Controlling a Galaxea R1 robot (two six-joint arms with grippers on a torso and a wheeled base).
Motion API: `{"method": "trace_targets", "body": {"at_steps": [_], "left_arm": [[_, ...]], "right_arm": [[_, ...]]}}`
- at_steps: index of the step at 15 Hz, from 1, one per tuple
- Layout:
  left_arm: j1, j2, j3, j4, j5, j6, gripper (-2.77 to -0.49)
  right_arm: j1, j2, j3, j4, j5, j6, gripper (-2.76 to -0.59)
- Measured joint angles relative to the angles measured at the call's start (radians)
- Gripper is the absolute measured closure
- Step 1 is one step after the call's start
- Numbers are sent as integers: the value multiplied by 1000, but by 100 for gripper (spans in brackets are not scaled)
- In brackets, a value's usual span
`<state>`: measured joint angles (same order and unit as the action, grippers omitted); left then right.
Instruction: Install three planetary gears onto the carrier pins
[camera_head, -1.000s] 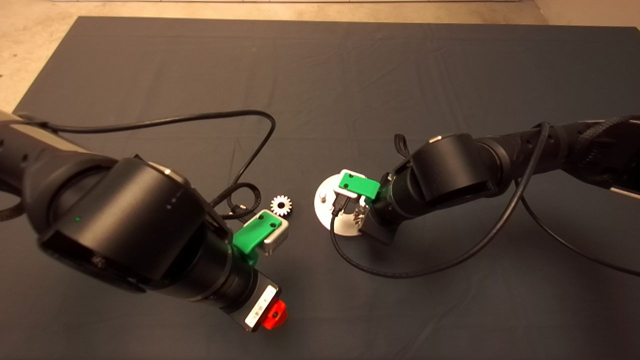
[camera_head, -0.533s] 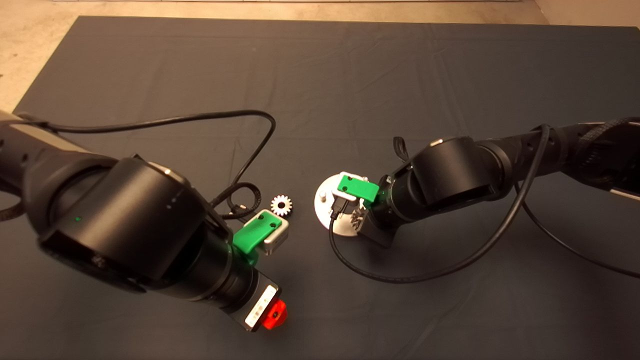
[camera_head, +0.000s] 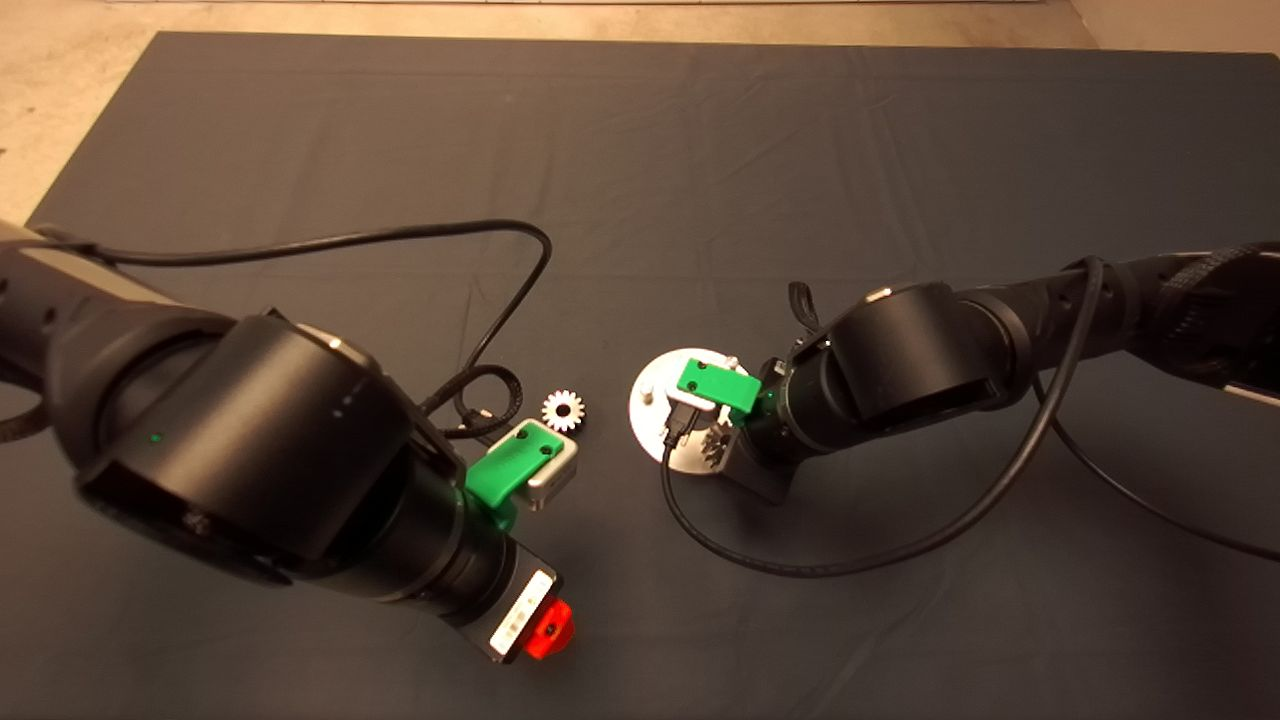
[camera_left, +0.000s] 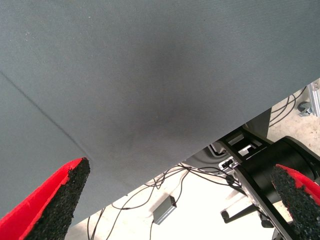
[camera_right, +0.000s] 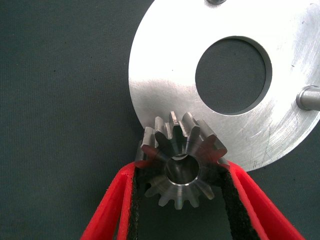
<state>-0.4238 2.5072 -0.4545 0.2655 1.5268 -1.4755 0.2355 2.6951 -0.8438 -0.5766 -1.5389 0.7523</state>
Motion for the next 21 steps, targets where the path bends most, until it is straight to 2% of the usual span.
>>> {"method": "trace_targets", "body": {"at_steps": [3,10,12,19,21], "left_arm": [[0,0,0,0,0,0,-264],[0,0,0,0,0,0,-264],[0,0,0,-1,0,0,-264],[0,0,0,-2,0,0,-264],[0,0,0,-3,0,0,-264]], "right_arm": [[0,-5,1,0,6,0,-98],[-6,-7,-2,-12,10,-9,-98],[-28,-7,-20,-20,12,-23,-98],[-46,-4,-37,-31,14,-41,-100],[-53,-4,-40,-31,11,-43,-100]]}}
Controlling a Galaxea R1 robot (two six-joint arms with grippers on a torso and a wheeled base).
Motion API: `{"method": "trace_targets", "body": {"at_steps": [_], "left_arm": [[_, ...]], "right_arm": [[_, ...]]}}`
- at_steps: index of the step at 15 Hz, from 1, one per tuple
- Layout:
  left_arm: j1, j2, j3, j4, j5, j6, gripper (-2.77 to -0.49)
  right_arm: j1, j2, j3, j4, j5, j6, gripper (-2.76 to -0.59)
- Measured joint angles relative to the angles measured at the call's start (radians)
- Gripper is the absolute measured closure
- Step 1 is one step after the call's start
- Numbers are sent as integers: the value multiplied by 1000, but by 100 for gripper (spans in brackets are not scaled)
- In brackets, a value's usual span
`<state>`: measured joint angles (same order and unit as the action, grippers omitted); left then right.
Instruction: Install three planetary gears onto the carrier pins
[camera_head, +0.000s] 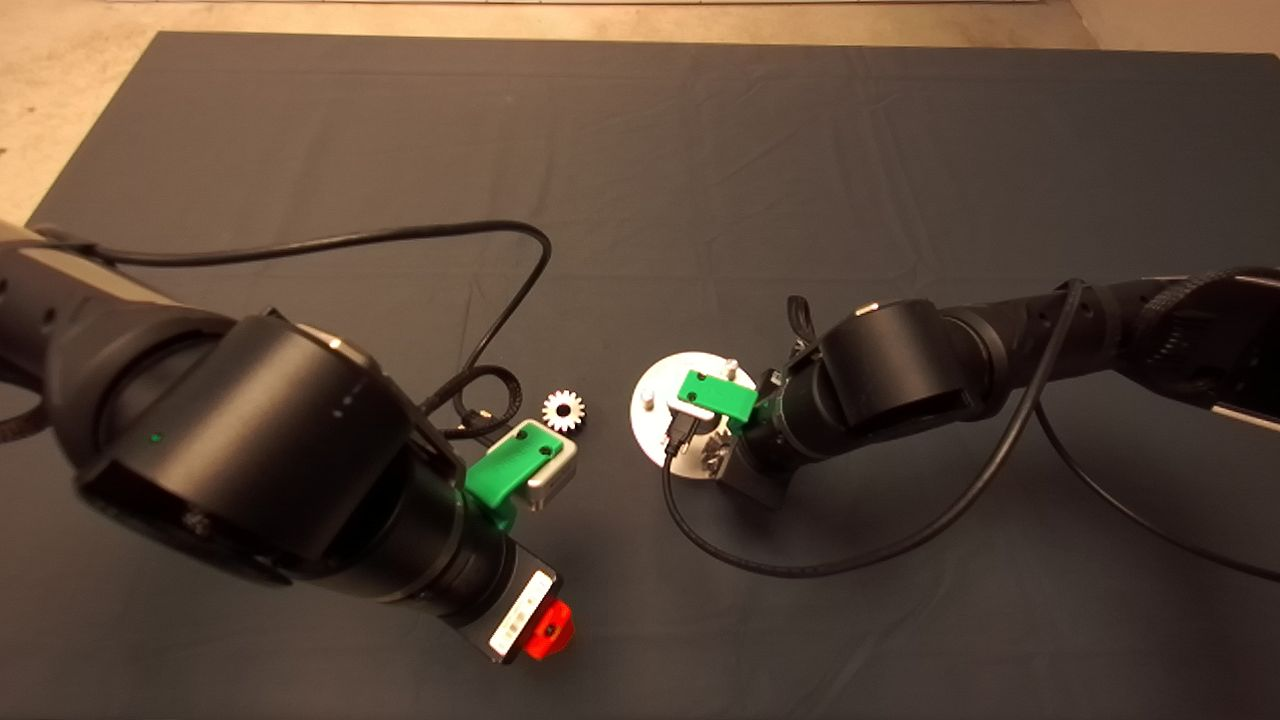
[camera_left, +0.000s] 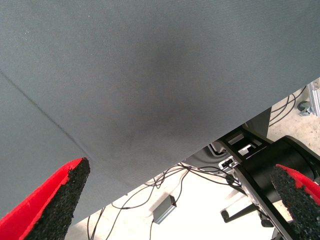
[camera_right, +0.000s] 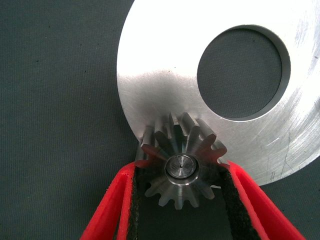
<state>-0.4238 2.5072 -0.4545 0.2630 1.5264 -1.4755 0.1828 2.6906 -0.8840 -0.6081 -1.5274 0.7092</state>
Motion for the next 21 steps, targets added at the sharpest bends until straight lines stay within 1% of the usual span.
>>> {"method": "trace_targets", "body": {"at_steps": [3,6,7,9,10,13,17,18,21], "left_arm": [[0,0,0,-1,0,0,-264],[0,0,0,-1,0,0,-264],[0,0,0,-1,0,0,-264],[0,0,0,-1,0,0,-264],[0,0,0,-1,0,0,-264],[0,0,0,-1,0,0,-264],[0,0,0,-1,0,0,-264],[0,0,0,-1,0,0,-264],[0,0,0,-1,0,0,-264]], "right_arm": [[-2,0,-1,0,-2,-2,-100],[-2,-1,-1,0,-2,-2,-100],[-2,-1,-1,0,-2,-2,-106],[-2,-1,-1,0,-1,-2,-109],[-2,-1,-1,0,-2,-3,-113],[-2,-4,-1,1,-3,-2,-115],[-1,-3,-1,2,-2,-2,-145],[0,-3,-1,2,-3,-2,-146],[14,-3,-1,2,-2,-2,-165]]}}
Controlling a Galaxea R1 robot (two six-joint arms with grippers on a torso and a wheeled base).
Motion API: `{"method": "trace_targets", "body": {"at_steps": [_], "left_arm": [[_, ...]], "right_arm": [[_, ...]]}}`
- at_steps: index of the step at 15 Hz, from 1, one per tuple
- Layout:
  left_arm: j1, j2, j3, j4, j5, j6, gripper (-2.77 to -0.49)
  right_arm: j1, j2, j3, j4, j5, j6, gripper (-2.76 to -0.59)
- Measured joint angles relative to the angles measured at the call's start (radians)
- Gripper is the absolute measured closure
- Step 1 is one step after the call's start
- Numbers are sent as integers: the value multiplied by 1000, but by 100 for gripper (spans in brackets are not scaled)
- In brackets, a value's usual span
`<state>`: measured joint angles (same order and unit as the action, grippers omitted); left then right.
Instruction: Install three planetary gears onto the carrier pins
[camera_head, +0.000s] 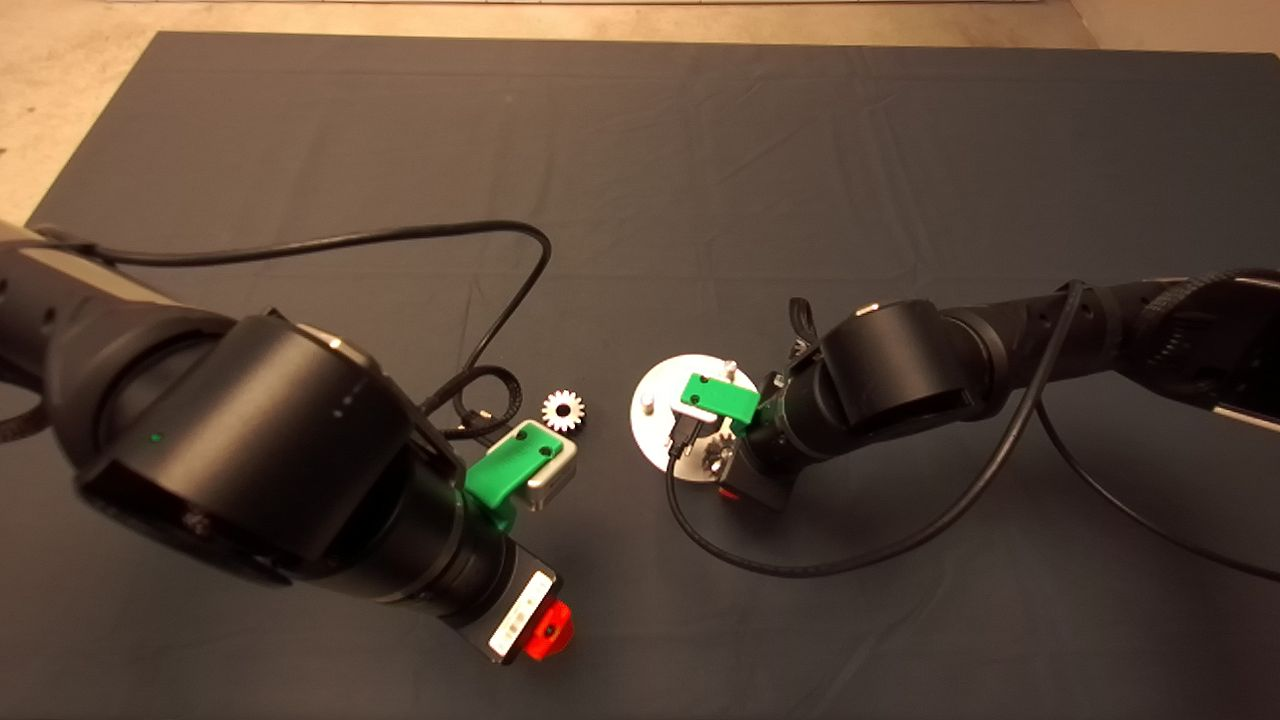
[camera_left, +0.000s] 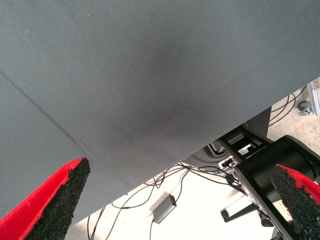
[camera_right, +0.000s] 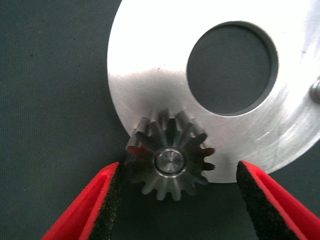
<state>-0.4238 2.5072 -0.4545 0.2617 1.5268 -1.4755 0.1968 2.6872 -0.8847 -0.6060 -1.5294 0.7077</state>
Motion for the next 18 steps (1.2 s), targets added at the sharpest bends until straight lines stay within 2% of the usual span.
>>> {"method": "trace_targets", "body": {"at_steps": [4,7,8,11,13,14,18], "left_arm": [[0,0,0,0,0,0,-264],[0,0,0,0,0,0,-264],[0,0,0,0,0,0,-264],[0,0,0,0,0,0,-264],[0,0,0,0,0,0,-264],[0,0,0,0,0,0,-264],[0,0,0,0,0,0,-264]], "right_arm": [[30,1,0,3,1,0,-183],[105,0,-23,13,0,0,-186],[125,-1,-27,24,0,0,-186],[163,-20,-33,84,2,-1,-186],[183,-57,-46,99,3,-1,-186],[187,-79,-50,103,2,-2,-198],[190,-162,-70,115,0,-28,-202]]}}
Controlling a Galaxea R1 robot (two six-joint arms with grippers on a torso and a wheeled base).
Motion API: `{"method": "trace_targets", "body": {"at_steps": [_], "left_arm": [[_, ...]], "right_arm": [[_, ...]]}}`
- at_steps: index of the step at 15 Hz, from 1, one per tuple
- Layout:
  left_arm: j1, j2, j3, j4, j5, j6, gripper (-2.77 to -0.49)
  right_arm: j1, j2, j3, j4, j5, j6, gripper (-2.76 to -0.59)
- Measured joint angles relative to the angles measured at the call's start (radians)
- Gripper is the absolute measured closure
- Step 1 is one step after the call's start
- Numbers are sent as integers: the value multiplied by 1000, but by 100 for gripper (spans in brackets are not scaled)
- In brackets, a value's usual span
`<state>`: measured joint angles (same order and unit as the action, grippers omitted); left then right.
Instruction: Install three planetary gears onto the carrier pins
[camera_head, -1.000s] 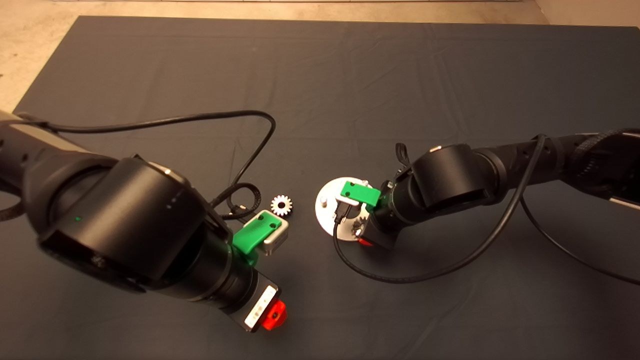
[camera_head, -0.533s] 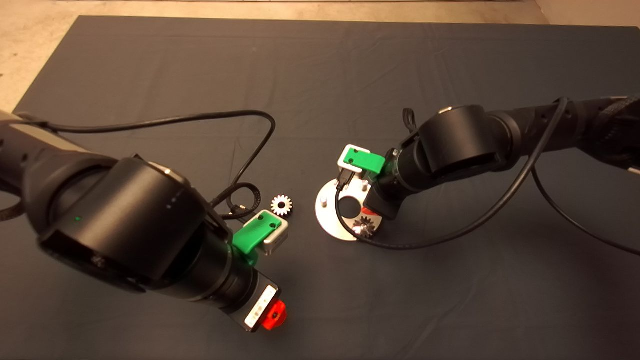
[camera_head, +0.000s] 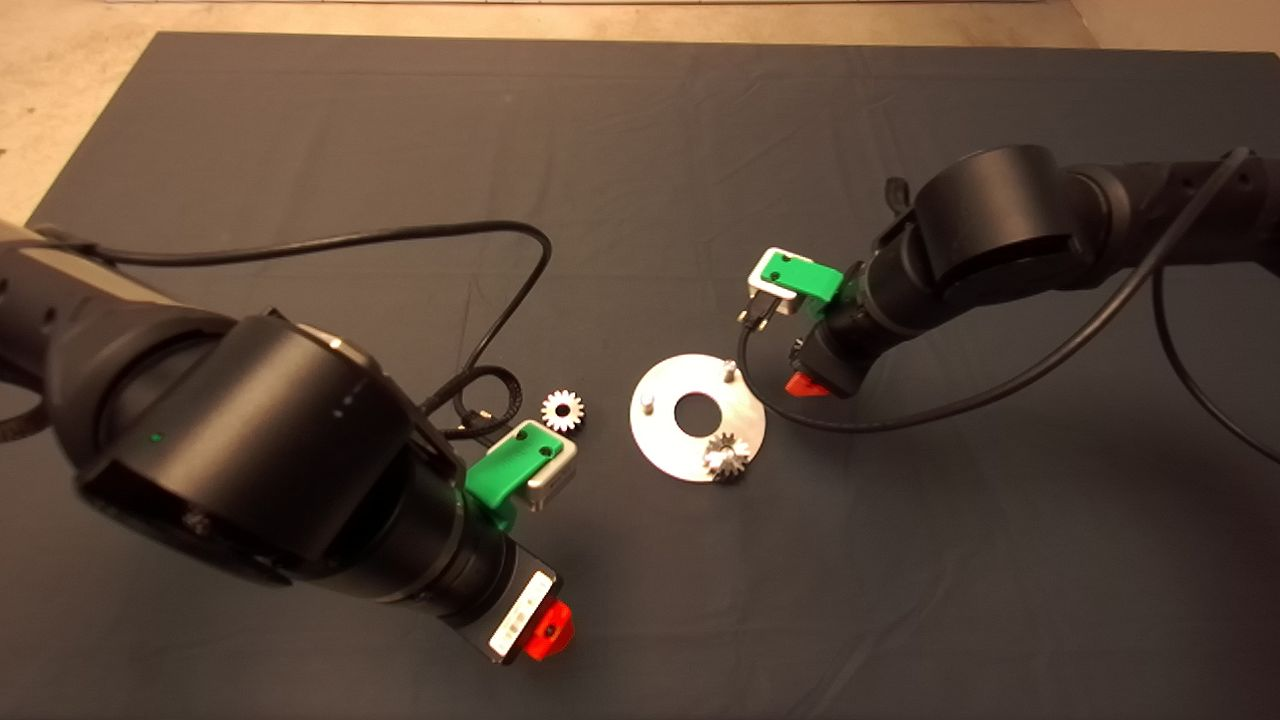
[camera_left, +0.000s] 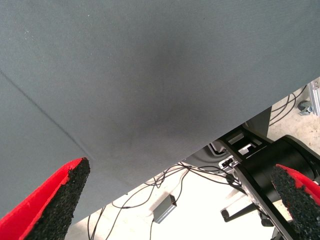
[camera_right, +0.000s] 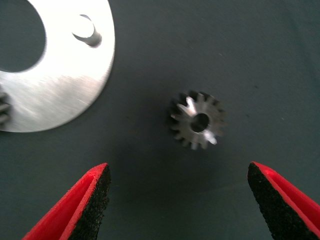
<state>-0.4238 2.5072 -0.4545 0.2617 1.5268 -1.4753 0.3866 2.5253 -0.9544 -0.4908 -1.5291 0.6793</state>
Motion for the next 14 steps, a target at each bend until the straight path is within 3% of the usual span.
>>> {"method": "trace_targets", "body": {"at_steps": [5,14], "left_arm": [[0,0,0,0,0,0,-264],[0,0,0,-1,0,0,-264]], "right_arm": [[6,-35,-50,-2,-1,-35,-202],[-55,-28,-126,-17,-1,-56,-202]]}}
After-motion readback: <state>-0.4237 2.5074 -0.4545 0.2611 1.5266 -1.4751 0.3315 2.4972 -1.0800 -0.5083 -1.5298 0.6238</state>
